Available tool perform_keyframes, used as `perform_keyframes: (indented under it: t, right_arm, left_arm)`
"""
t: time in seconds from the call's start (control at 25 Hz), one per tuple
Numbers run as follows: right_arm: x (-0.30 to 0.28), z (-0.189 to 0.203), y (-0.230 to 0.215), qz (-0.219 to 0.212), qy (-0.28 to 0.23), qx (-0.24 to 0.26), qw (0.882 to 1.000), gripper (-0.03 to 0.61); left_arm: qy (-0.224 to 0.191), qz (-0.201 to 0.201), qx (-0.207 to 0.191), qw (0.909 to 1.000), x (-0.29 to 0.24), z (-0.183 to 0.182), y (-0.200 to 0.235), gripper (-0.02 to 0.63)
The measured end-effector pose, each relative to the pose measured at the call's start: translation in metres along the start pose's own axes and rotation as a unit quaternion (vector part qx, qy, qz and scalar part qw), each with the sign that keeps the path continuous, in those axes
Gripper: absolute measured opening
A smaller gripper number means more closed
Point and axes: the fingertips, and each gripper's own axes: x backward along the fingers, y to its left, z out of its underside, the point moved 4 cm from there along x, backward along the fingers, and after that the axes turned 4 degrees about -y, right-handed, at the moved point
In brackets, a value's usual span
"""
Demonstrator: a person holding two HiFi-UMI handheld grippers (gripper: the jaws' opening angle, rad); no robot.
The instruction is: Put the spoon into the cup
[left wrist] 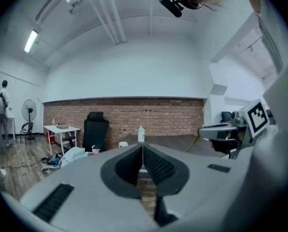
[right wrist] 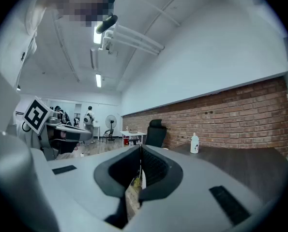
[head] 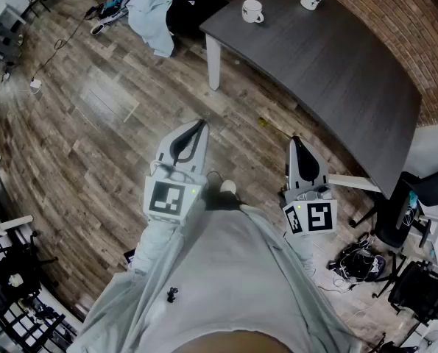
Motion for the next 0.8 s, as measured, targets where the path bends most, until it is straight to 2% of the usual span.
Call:
perform_keyframes:
  t: [0.2, 0.32, 0.52, 0.8]
  right_arm:
    - [0.009, 0.003, -0.013, 0.001, -0.004, -0.007, 1.0, 0.018]
    - [0.014, 0.006, -0.021, -0.001, -0.005, -0.004, 1.0, 0.02]
    - [0.016, 0.01, -0.031, -0.003, -0.007, -0.012, 1.0, 0.02]
    - [-0.019, 0.024, -0.042, -0.016, 0.001, -0.025, 1.0, 0.019]
  left_arm:
    - [0.001, -0.011, 0.007, 0.9999, -0.005, -0.002, -0.01, 0.023]
    - [-0.002, -0.016, -0.004, 0.9999, -0.005, 0.0, -0.015, 0.023]
    - [0.0, -0.044, 0.008, 0.999, -0.002, 0.001, -0.015, 0.023]
    - [0.014, -0.055, 0.017, 0.9983, -0.026, 0.01, 0.002, 0.023]
